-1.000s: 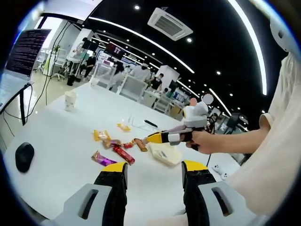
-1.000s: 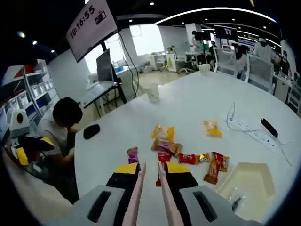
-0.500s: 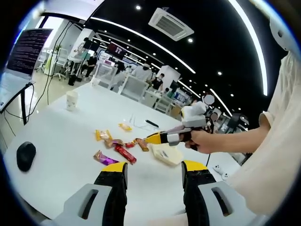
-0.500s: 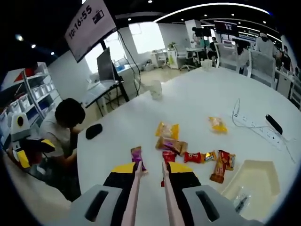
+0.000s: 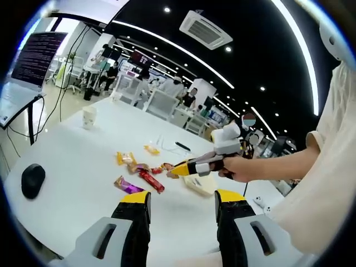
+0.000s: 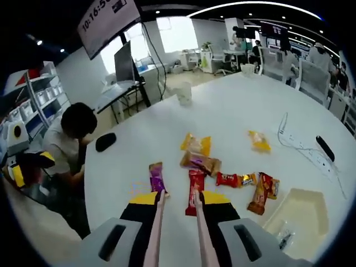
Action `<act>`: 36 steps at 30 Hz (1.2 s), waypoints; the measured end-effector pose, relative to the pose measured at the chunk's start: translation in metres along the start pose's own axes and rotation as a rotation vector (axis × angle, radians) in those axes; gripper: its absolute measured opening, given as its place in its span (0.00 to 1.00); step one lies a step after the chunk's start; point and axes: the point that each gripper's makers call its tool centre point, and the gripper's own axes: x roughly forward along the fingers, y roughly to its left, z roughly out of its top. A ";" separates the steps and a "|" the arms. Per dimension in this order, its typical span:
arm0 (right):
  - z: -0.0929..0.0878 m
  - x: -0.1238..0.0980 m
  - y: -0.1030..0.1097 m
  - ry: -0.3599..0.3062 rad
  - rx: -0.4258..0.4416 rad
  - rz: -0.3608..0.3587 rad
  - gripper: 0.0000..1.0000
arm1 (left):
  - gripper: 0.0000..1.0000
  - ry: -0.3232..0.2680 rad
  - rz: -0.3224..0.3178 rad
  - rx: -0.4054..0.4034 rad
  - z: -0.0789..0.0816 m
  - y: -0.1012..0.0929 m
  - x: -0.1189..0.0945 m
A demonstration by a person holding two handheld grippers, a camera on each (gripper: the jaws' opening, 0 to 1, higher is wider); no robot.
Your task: Place the target food into the container with the food tongs after gripping and lifting it, then release it inside without dropping or visibly crushing the food.
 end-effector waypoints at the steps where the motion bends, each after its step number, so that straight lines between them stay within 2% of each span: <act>1: 0.000 0.001 0.000 -0.001 0.006 0.003 0.28 | 0.45 0.001 0.003 -0.003 -0.001 0.001 0.000; 11: -0.001 0.012 -0.001 0.020 -0.018 -0.020 0.29 | 0.46 -0.019 0.021 -0.029 0.003 0.006 0.000; 21: -0.006 0.025 -0.010 0.050 -0.020 -0.034 0.29 | 0.45 -0.001 0.031 -0.029 0.001 0.010 0.006; 34: -0.012 0.035 -0.011 0.079 -0.026 -0.025 0.29 | 0.49 0.048 0.048 -0.021 -0.006 0.017 0.006; 36: -0.012 0.041 -0.010 0.087 -0.033 -0.028 0.29 | 0.49 0.071 0.056 -0.010 -0.008 0.020 0.008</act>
